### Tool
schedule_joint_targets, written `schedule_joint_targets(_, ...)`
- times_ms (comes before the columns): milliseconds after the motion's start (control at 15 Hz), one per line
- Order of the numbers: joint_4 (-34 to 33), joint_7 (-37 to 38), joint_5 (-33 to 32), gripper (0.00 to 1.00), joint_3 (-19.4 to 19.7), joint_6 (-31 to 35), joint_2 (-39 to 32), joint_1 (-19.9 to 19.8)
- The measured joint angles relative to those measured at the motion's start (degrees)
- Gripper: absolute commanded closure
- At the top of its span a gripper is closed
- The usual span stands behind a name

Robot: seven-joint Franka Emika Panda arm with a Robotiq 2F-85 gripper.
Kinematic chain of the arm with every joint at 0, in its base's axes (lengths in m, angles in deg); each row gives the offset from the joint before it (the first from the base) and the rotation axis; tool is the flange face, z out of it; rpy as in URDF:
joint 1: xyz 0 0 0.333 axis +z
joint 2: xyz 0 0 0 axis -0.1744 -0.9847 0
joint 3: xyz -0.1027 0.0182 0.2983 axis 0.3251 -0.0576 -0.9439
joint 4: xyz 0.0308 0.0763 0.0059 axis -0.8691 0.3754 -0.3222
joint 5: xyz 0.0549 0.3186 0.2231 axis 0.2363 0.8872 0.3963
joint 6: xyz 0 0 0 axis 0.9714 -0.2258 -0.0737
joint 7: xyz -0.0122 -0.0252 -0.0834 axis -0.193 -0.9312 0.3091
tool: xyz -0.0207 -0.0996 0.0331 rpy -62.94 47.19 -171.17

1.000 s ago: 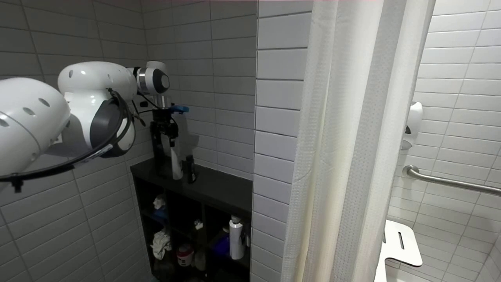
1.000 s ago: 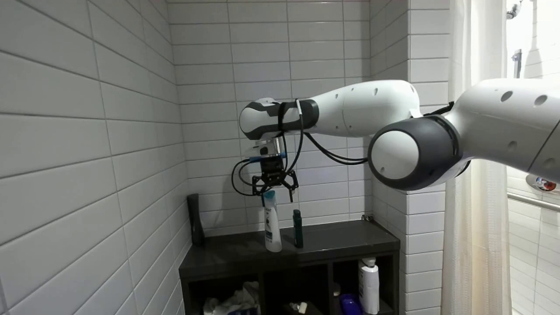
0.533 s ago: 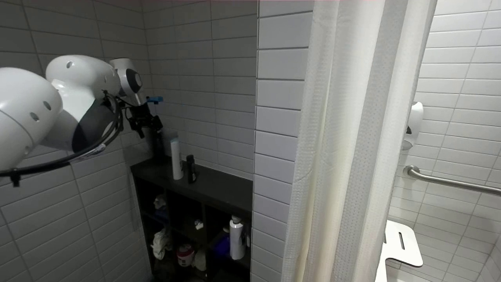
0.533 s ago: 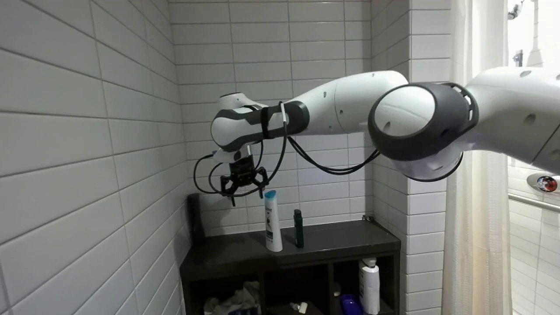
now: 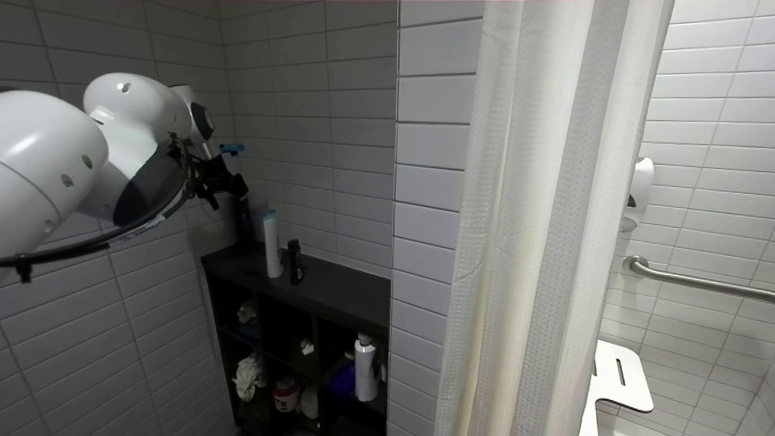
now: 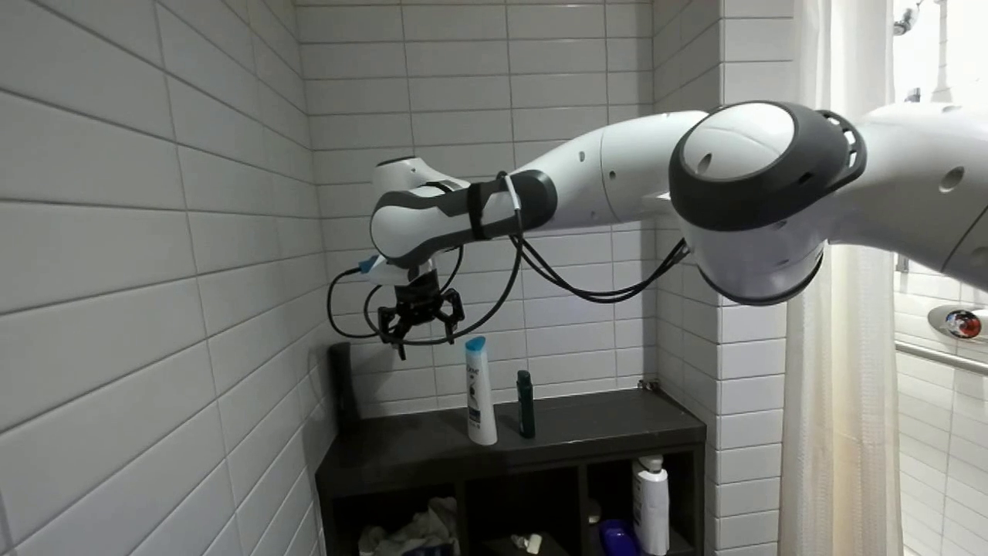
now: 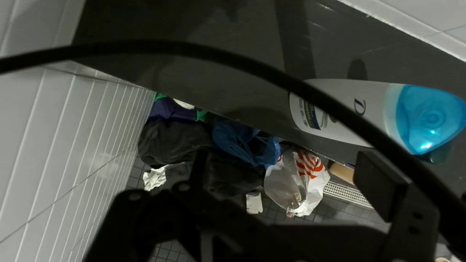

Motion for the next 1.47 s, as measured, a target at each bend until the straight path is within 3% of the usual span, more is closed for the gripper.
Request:
schedule_joint_targets(467,0.0,1.8,0.0,0.00,0.5,-0.1,-0.1,0.0)
schedule_joint_targets(1467,2.5,15.0,-3.6,0.00,2.2,-2.0,3.7,0.1)
